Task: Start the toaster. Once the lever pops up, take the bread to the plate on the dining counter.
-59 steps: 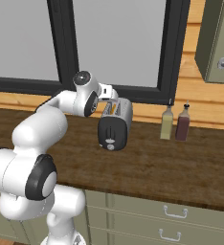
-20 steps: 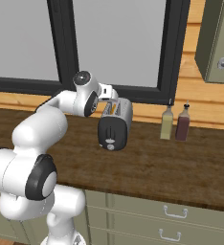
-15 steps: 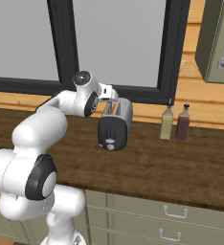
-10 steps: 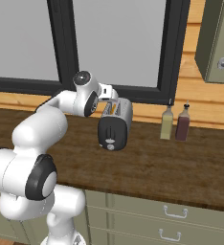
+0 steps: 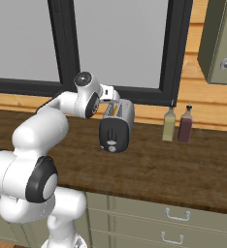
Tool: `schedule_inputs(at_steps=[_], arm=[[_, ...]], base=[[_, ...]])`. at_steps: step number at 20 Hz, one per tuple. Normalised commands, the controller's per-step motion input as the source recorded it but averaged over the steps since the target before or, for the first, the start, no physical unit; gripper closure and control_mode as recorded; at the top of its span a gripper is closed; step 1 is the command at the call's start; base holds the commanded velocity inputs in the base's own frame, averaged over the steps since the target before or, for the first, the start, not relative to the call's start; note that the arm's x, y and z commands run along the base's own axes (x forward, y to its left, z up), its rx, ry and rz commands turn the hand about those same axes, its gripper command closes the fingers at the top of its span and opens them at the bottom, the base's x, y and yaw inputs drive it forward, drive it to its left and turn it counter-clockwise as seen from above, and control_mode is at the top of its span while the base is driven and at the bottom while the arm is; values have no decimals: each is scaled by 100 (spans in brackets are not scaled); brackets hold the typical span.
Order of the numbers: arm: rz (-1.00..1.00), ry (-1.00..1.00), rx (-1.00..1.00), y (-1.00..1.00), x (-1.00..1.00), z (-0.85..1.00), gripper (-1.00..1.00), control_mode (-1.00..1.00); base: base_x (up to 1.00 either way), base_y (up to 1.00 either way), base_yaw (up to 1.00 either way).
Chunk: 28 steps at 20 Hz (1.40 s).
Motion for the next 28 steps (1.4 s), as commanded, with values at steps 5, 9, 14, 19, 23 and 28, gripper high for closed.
schedule_inputs(at_steps=[5,9,14,19,23,28], arm=[[0,0,0,0,0,0,-100,-100],[0,0,0,0,0,0,-100,-100],[0,0,0,0,0,0,-100,-100],[0,0,0,0,0,0,-100,-100],[0,0,0,0,0,0,-100,-100],[0,0,0,0,0,0,-100,-100]], base=[[0,0,0],[0,0,0],[0,0,0],[0,0,0],[0,0,0],[0,0,0]])
